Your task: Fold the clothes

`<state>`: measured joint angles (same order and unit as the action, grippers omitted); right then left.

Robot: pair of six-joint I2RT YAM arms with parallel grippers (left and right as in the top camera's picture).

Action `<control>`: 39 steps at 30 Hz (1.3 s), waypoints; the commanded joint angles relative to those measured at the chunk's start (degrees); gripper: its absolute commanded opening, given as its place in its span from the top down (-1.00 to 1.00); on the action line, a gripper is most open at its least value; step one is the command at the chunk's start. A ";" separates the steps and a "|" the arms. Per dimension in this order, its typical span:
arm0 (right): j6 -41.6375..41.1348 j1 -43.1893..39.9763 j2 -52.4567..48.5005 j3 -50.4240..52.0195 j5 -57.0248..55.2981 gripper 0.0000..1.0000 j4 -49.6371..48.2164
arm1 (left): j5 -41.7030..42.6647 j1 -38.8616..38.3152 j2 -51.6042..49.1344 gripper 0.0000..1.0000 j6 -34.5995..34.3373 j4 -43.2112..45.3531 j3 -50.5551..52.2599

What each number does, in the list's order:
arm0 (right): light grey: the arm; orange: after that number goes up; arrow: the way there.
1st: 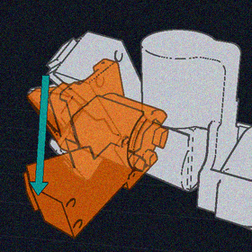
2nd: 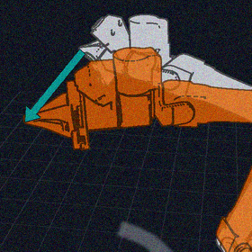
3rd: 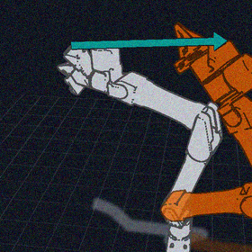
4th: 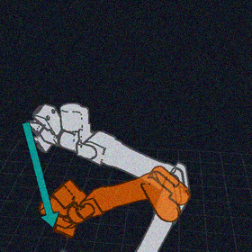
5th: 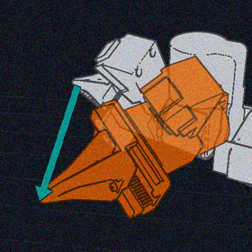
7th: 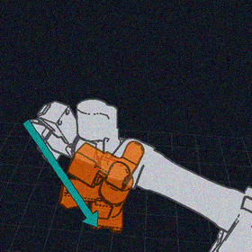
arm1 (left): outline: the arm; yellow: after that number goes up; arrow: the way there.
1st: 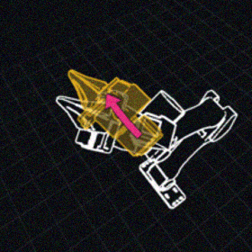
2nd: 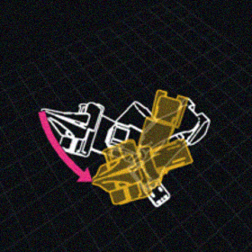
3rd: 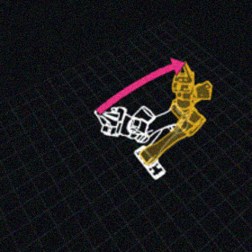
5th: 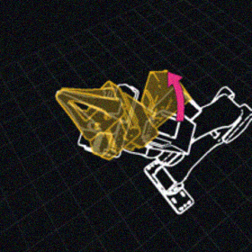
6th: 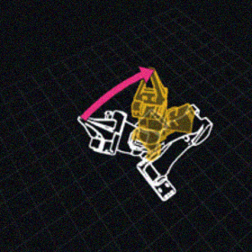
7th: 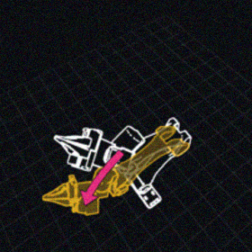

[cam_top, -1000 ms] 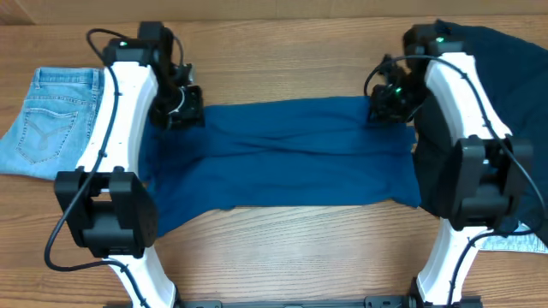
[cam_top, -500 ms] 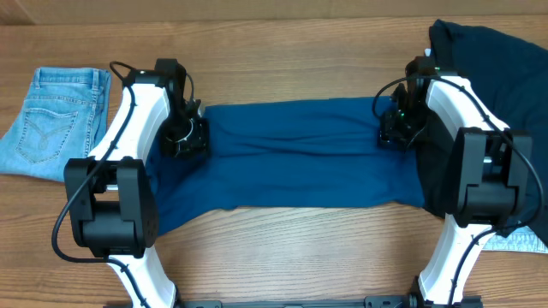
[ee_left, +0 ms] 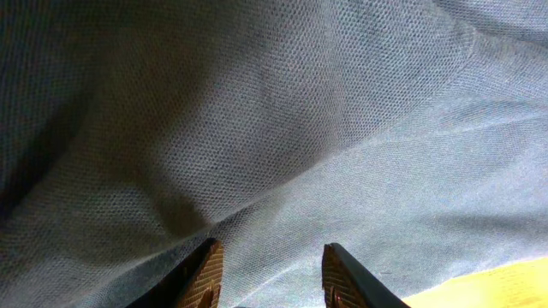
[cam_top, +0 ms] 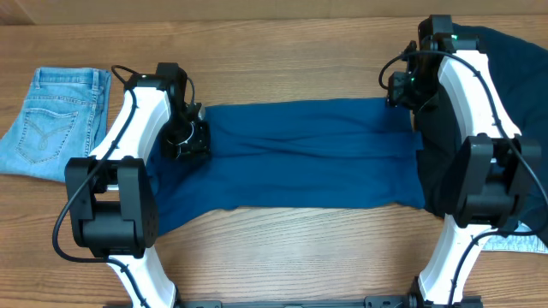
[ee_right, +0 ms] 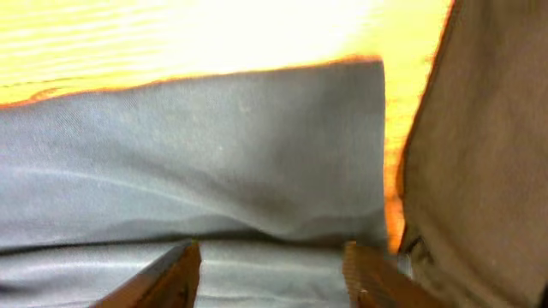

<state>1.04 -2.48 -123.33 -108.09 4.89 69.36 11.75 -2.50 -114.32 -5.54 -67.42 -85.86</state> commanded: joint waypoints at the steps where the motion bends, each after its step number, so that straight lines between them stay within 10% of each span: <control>1: 0.61 0.13 -2.99 -0.02 -2.45 -0.40 -3.50 | -0.33 0.24 1.09 0.17 0.85 -0.22 0.26; 12: 0.46 -1.09 -9.99 0.04 -4.44 -0.36 -11.10 | -0.31 0.24 1.09 0.18 0.83 -0.26 0.26; 15: 0.42 -1.09 -10.01 0.04 -4.39 0.44 -13.64 | -0.31 0.24 1.09 0.18 0.83 -0.48 0.26; 20: -5.09 -1.20 -10.01 0.04 -6.34 0.91 -17.38 | -0.31 0.24 1.09 0.18 0.83 -0.57 0.26; 26: -14.69 -1.90 -10.01 0.04 -7.98 0.76 -24.11 | -0.33 0.24 1.09 0.18 0.85 -1.29 0.26; 33: -17.14 -2.05 -10.01 0.04 -7.67 -0.04 -25.11 | -0.33 0.24 1.09 0.18 0.85 -1.31 0.26; 39: -14.47 -2.12 -9.88 -1.62 -7.61 -0.09 -16.94 | -1.22 0.24 1.09 0.17 0.85 -1.07 0.26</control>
<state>-14.94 -4.40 -133.51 -107.90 -2.13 49.23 11.73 -2.50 -114.32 -5.54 -68.71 -85.84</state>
